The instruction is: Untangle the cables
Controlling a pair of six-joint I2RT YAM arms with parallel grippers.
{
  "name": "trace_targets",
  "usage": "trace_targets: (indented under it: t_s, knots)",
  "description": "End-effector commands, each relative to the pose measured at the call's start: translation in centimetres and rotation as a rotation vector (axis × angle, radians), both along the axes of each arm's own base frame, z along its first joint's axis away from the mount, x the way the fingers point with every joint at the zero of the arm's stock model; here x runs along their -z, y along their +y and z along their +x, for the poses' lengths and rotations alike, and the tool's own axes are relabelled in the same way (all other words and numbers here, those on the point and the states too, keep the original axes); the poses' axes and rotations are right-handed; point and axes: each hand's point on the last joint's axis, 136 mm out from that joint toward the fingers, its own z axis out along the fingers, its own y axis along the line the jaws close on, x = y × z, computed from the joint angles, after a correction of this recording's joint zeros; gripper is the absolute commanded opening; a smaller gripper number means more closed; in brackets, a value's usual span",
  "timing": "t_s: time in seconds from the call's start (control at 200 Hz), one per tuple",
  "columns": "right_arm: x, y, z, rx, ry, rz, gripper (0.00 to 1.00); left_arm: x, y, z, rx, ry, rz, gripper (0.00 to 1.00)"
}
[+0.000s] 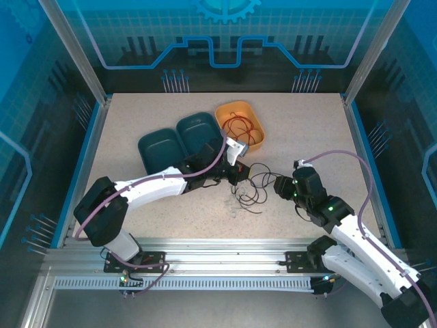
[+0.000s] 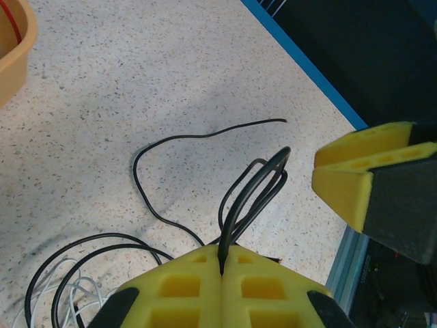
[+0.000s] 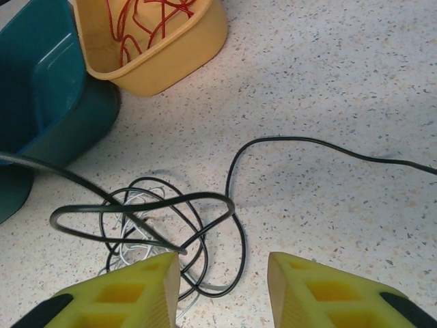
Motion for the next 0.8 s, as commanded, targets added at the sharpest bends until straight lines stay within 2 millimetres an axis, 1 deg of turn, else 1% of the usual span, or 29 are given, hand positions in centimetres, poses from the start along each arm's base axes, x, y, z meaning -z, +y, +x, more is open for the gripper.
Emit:
trace_targets:
  t_s: [0.0, 0.085, 0.14, 0.19, 0.305, 0.425, 0.5, 0.625, 0.795]
  knots:
    - [0.8, -0.5, 0.1, -0.012, 0.003, -0.016, 0.4, -3.9, -0.3, -1.3, 0.077, -0.093, -0.065, 0.0]
    - [0.2, 0.3, 0.3, -0.098, -0.056, -0.003, 0.42, -5.6, 0.0, -1.7, 0.104, -0.15, -0.07, 0.0]
    - [-0.5, 1.1, 0.2, -0.166, -0.117, -0.001, 0.47, -6.9, 0.2, -2.1, 0.138, -0.194, -0.082, 0.0]
    - [-1.1, 1.5, 0.1, -0.204, -0.164, 0.001, 0.49, -7.9, 0.3, -2.6, 0.17, -0.225, -0.097, 0.0]
    - [-2.5, 2.0, -0.3, -0.259, -0.256, 0.011, 0.49, -9.8, 0.9, -3.1, 0.23, -0.253, -0.148, 0.0]
    - [-4.0, 2.5, -0.7, -0.305, -0.342, 0.032, 0.48, -11.3, 1.8, -2.9, 0.253, -0.241, -0.224, 0.0]
    - [-5.0, 3.1, -0.9, -0.343, -0.394, 0.054, 0.47, -11.9, 2.4, -2.7, 0.261, -0.228, -0.263, 0.0]
    - [-6.9, 4.6, -1.6, -0.433, -0.491, 0.103, 0.47, -12.6, 2.8, -2.9, 0.283, -0.227, -0.291, 0.0]
    - [-8.3, 5.7, -1.9, -0.509, -0.55, 0.114, 0.48, -13.1, 2.8, -3.5, 0.312, -0.224, -0.306, 0.0]
